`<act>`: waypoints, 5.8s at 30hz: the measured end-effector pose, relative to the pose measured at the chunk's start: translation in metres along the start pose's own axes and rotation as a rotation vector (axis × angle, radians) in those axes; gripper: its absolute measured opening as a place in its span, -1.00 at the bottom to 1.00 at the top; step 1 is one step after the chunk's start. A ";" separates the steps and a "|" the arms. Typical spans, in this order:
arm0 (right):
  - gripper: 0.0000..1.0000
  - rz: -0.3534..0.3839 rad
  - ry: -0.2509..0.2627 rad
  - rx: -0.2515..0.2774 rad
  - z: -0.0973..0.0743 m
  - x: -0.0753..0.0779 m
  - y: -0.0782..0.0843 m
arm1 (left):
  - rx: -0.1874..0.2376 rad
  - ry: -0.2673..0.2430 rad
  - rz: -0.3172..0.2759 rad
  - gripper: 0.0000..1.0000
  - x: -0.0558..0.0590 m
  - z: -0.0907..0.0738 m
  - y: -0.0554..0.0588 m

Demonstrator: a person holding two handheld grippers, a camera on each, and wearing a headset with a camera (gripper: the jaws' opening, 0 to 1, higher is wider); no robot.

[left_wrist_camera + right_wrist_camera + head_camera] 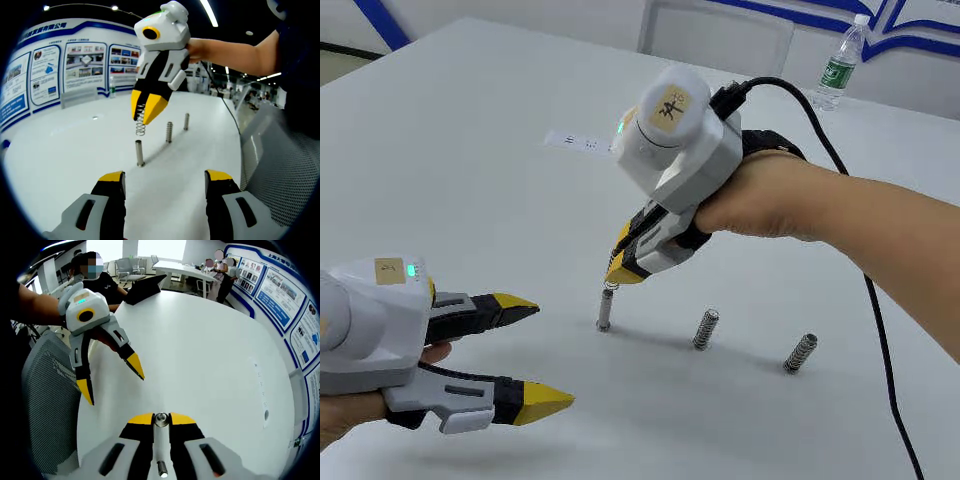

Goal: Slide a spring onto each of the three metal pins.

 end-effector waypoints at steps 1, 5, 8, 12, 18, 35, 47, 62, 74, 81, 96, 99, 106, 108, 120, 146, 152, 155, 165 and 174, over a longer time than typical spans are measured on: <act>-0.75 0.001 -0.002 -0.003 0.002 -0.001 0.000 | 0.001 0.000 -0.001 0.31 0.000 0.000 0.000; -0.75 0.003 -0.009 -0.009 0.007 0.000 0.001 | -0.002 -0.001 -0.003 0.32 0.000 0.000 0.001; -0.75 0.004 -0.010 -0.011 0.009 0.000 0.001 | -0.004 -0.001 -0.004 0.32 0.000 -0.001 0.001; -0.75 0.004 -0.011 -0.019 0.011 -0.001 0.002 | -0.004 -0.002 -0.005 0.31 0.000 -0.002 0.001; -0.75 0.012 -0.017 -0.023 0.013 -0.001 0.004 | -0.005 -0.002 -0.005 0.29 0.000 -0.002 0.002; -0.75 0.047 -0.036 -0.036 0.033 0.001 0.013 | -0.011 0.001 -0.009 0.28 -0.001 -0.002 0.003; -0.75 0.060 -0.044 -0.058 0.051 0.000 0.017 | -0.012 -0.004 -0.016 0.28 -0.002 -0.003 0.004; -0.75 0.090 -0.045 -0.063 0.065 0.000 0.024 | -0.012 -0.005 -0.017 0.28 -0.001 -0.002 0.003; -0.69 0.099 -0.045 -0.055 0.065 -0.002 0.024 | -0.014 -0.008 -0.018 0.29 -0.002 -0.004 0.003; -0.65 0.116 -0.033 -0.041 0.059 -0.003 0.027 | -0.013 -0.004 -0.018 0.30 -0.001 -0.002 0.002; -0.58 0.161 -0.005 0.010 0.044 -0.005 0.034 | -0.011 0.003 -0.017 0.32 0.000 0.001 -0.001; -0.58 0.161 0.001 0.021 0.040 -0.007 0.035 | -0.013 0.006 -0.015 0.33 0.001 0.001 -0.001; -0.56 0.177 0.012 0.051 0.032 -0.014 0.037 | -0.009 0.005 -0.012 0.33 0.000 0.002 -0.004; -0.56 0.180 0.017 0.059 0.030 -0.017 0.038 | -0.009 0.006 -0.011 0.33 0.001 0.002 -0.004; -0.55 0.202 0.035 0.123 0.012 -0.031 0.039 | -0.011 0.012 -0.008 0.34 0.002 0.005 -0.005; -0.52 0.286 0.072 0.209 -0.014 -0.057 0.065 | -0.004 0.019 0.007 0.39 0.006 0.009 -0.012; -0.52 0.312 0.078 0.215 -0.018 -0.064 0.078 | -0.003 0.018 0.005 0.41 0.007 0.009 -0.013; -0.52 0.331 0.085 0.219 -0.021 -0.066 0.085 | -0.006 0.020 0.007 0.41 0.008 0.009 -0.013; -0.52 0.409 0.131 0.240 -0.034 -0.065 0.114 | -0.005 0.028 0.009 0.44 0.010 0.012 -0.016; -0.49 0.466 0.163 0.258 -0.046 -0.071 0.141 | -0.008 0.030 0.006 0.45 0.011 0.009 -0.015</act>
Point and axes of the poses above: the centre of the closed fingertips' face, and the gripper's own axes: z roughly forward along the fingers, x roughly to its right, y roughly out of its underside, the point moved 3 cm from there along -z, roughly backward along the fingers, and after that the axes turned 7 degrees about -x, right-handed, at the moved point
